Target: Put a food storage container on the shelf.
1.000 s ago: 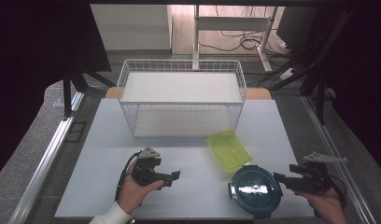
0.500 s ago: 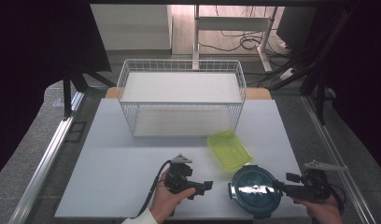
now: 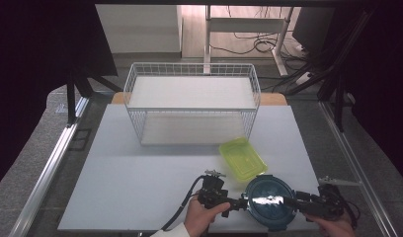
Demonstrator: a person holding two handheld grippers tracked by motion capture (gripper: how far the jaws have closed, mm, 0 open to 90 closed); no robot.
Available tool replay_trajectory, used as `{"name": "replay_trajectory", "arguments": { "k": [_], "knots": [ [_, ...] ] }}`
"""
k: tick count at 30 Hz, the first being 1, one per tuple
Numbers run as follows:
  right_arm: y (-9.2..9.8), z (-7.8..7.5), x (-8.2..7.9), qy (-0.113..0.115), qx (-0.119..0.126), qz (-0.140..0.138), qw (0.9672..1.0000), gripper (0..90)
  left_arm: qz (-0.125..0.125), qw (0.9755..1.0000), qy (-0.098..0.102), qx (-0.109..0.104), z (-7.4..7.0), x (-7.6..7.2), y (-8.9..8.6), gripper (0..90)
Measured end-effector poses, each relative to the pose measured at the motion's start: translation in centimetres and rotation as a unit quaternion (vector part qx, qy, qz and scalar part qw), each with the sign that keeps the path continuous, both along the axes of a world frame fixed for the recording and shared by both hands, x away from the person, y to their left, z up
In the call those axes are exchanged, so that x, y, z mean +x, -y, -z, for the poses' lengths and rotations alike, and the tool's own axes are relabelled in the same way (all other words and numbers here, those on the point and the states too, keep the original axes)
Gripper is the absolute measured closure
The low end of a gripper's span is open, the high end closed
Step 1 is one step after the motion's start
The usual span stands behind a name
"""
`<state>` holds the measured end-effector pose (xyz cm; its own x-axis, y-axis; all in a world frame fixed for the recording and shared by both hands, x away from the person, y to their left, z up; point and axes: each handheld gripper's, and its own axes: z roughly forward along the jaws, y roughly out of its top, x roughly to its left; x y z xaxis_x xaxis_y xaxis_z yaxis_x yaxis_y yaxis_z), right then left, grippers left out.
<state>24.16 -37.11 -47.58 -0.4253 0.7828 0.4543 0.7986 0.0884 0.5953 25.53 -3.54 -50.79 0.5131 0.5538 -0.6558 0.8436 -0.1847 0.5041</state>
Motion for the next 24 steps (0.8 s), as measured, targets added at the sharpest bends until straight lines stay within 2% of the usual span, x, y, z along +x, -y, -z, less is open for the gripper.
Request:
{"name": "replay_trajectory", "arguments": {
  "k": [1, 3, 6, 10, 16, 22, 24],
  "knots": [
    [0.0, 0.3, 0.0, -0.010, 0.005, 0.000, 0.9999, 21.2, 0.000, 0.9998, -0.014, -0.012, 0.1, 0.0, 0.3, 15.8],
    [0.0, 0.4, 0.0, -0.013, 0.006, -0.001, 0.9999, 21.5, 0.001, 0.9996, -0.022, -0.019, 0.2, 0.1, 0.6, 16.2],
    [0.0, 0.8, -0.1, -0.030, 0.029, -0.003, 0.9991, 22.4, 0.002, 0.9987, -0.038, -0.033, 0.4, 0.1, 1.1, 18.2],
    [0.3, 1.0, -0.1, -0.048, 0.045, 0.009, 0.9978, 25.6, 0.005, 0.9975, -0.055, -0.044, 0.7, 0.1, 1.5, 24.1],
    [0.9, 1.3, 0.2, -0.079, 0.077, 0.012, 0.9938, 28.4, 0.008, 0.9950, -0.070, -0.072, 1.0, 0.0, 1.7, 36.0],
    [0.7, 1.6, 0.8, -0.108, 0.086, 0.001, 0.9905, 26.1, 0.006, 0.9946, -0.074, -0.072, 1.0, 0.1, 1.9, 37.5],
    [0.6, 1.9, 1.0, -0.128, 0.096, -0.001, 0.9870, 25.6, 0.006, 0.9944, -0.076, -0.073, 1.0, 0.1, 1.9, 37.9]
  ]
}}
